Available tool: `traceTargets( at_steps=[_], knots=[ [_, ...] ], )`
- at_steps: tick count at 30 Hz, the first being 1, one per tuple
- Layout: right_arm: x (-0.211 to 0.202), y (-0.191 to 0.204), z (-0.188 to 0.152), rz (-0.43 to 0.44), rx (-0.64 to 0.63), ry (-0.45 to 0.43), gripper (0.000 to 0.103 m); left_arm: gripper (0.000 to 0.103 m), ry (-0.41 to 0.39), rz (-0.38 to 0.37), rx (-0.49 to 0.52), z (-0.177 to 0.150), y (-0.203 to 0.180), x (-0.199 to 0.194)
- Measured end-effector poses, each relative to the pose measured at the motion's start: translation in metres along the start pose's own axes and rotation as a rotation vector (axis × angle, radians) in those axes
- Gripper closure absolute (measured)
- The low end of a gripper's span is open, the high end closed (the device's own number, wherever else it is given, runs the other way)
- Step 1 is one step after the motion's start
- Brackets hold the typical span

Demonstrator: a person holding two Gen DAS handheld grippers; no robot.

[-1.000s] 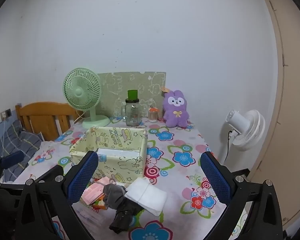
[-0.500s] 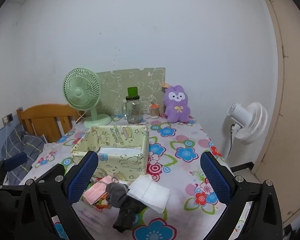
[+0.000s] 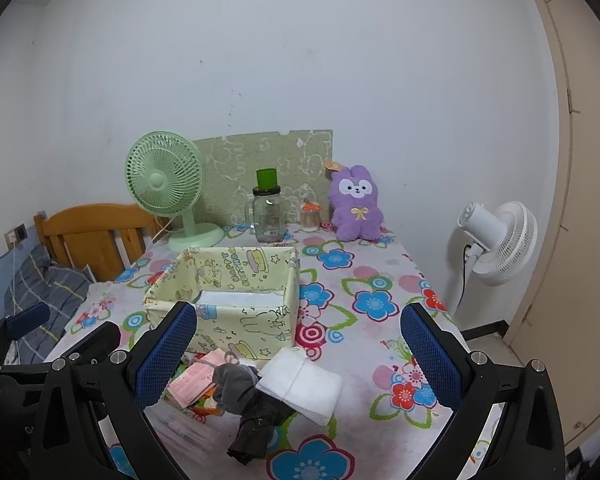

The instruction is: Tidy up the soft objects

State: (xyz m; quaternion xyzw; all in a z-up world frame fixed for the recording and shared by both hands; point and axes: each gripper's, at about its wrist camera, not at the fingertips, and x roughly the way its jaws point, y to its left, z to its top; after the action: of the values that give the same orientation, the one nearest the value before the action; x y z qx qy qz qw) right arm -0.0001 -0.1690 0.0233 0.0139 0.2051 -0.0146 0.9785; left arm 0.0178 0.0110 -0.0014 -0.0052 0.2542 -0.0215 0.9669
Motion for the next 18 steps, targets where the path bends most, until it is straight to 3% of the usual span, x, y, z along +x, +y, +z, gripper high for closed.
traceTargets(
  at_steps=[18],
  knots=[
    [0.0030,-0.0017,-0.0014,-0.002,0.006,0.017,0.000,0.000,-0.008,0.005,0.001,0.0064,0.0014,0.0002]
  ],
)
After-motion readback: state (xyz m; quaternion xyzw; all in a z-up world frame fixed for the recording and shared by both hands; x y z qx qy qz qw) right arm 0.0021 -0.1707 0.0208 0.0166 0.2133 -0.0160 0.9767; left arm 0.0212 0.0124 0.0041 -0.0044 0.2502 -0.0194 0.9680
